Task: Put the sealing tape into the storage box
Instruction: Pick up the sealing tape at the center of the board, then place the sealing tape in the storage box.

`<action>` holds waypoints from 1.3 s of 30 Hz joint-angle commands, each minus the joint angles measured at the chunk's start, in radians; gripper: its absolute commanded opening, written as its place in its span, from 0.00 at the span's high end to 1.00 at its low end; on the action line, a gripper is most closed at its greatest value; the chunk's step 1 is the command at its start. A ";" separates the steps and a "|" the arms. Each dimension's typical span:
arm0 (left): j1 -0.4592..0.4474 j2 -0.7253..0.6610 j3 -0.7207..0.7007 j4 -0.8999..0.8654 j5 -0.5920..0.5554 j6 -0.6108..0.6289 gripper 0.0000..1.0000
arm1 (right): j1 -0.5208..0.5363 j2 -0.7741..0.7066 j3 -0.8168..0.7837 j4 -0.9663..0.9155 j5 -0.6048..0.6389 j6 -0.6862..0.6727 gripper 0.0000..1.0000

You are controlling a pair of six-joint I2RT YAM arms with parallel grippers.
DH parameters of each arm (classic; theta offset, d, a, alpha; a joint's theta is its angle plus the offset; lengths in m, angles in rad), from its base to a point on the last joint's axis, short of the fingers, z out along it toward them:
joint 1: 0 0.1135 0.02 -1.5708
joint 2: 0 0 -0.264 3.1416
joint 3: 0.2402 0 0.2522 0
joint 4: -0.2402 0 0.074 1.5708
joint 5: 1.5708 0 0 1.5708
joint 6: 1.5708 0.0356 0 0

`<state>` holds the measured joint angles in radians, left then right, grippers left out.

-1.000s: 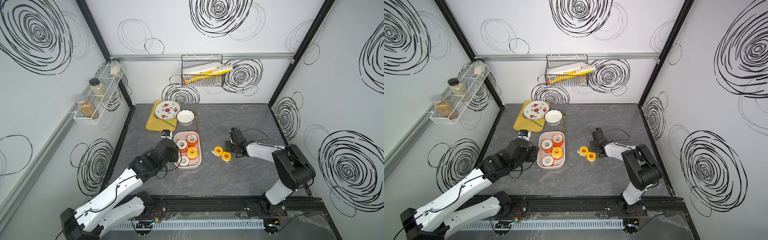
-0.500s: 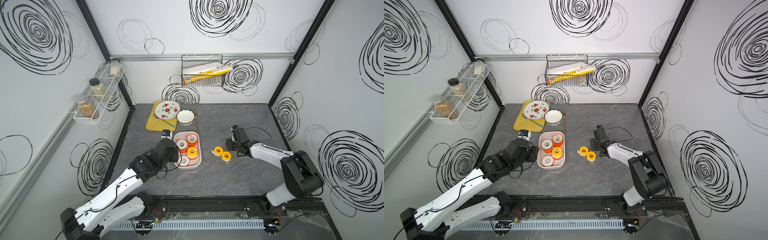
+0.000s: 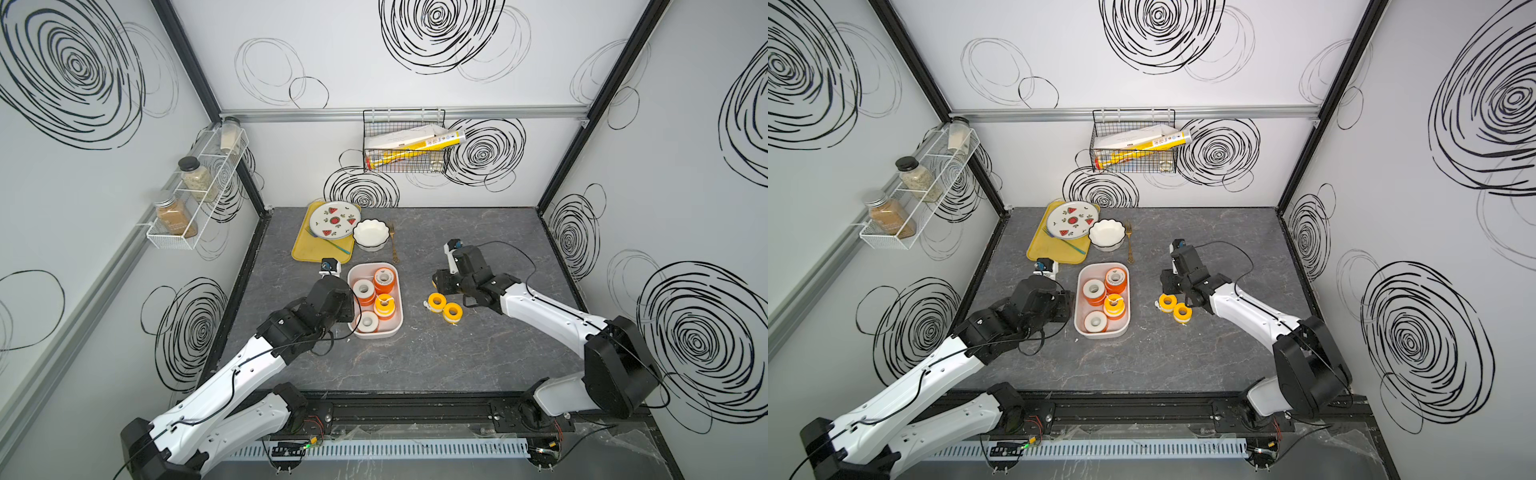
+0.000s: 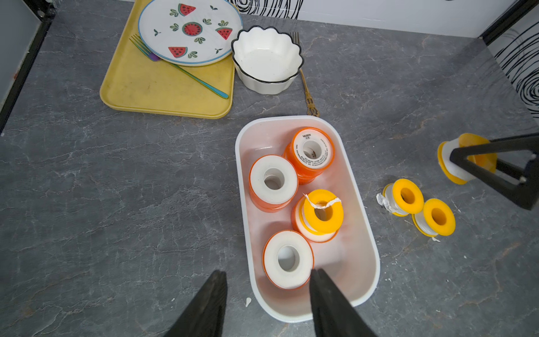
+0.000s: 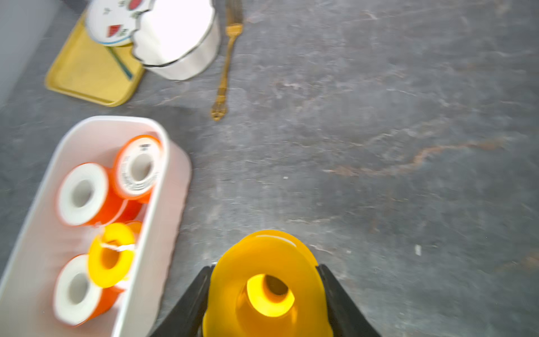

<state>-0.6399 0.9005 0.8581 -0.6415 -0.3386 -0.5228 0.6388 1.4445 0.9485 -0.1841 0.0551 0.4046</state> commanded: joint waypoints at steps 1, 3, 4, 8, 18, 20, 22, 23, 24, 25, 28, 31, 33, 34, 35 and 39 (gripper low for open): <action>0.012 -0.019 -0.001 0.020 -0.026 -0.004 0.47 | 0.098 0.043 0.075 -0.038 -0.004 0.035 0.48; 0.013 -0.024 0.001 0.016 -0.035 -0.009 0.47 | 0.172 0.091 0.131 -0.049 0.007 0.043 0.48; 0.013 -0.027 0.001 0.016 -0.040 -0.011 0.47 | 0.196 0.107 0.151 -0.053 0.008 0.046 0.48; 0.020 -0.046 0.002 0.008 -0.067 -0.022 0.46 | 0.307 0.198 0.237 -0.060 0.011 0.060 0.48; 0.062 -0.147 -0.001 -0.011 -0.150 -0.062 0.41 | 0.471 0.404 0.397 -0.094 0.066 0.065 0.48; 0.067 -0.166 -0.004 -0.006 -0.152 -0.064 0.40 | 0.480 0.433 0.414 -0.095 0.068 0.063 0.48; 0.067 -0.172 -0.005 -0.006 -0.151 -0.063 0.40 | 0.486 0.458 0.431 -0.103 0.076 0.062 0.48; 0.068 -0.173 -0.005 -0.004 -0.152 -0.063 0.39 | 0.490 0.467 0.435 -0.107 0.087 0.062 0.48; 0.067 -0.170 -0.005 -0.005 -0.150 -0.063 0.39 | 0.492 0.472 0.438 -0.110 0.100 0.061 0.48; 0.068 -0.168 -0.004 -0.006 -0.149 -0.064 0.39 | 0.494 0.478 0.438 -0.112 0.111 0.062 0.48; 0.067 -0.160 -0.005 -0.006 -0.149 -0.062 0.39 | 0.494 0.486 0.440 -0.112 0.116 0.061 0.48; 0.070 -0.147 -0.002 -0.010 -0.146 -0.063 0.38 | 0.496 0.491 0.441 -0.114 0.112 0.061 0.48; 0.073 -0.143 -0.002 -0.009 -0.141 -0.062 0.38 | 0.496 0.493 0.437 -0.111 0.108 0.060 0.47; 0.075 -0.143 -0.002 -0.008 -0.138 -0.061 0.38 | 0.496 0.493 0.437 -0.110 0.108 0.060 0.47; 0.075 -0.143 -0.004 -0.006 -0.136 -0.059 0.38 | 0.496 0.495 0.438 -0.110 0.105 0.059 0.46; 0.076 -0.145 -0.005 -0.004 -0.134 -0.057 0.36 | 0.500 0.503 0.446 -0.113 0.096 0.054 0.39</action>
<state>-0.5713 0.7582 0.8581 -0.6579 -0.4713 -0.5777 1.1294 1.9232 1.3617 -0.2783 0.1459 0.4603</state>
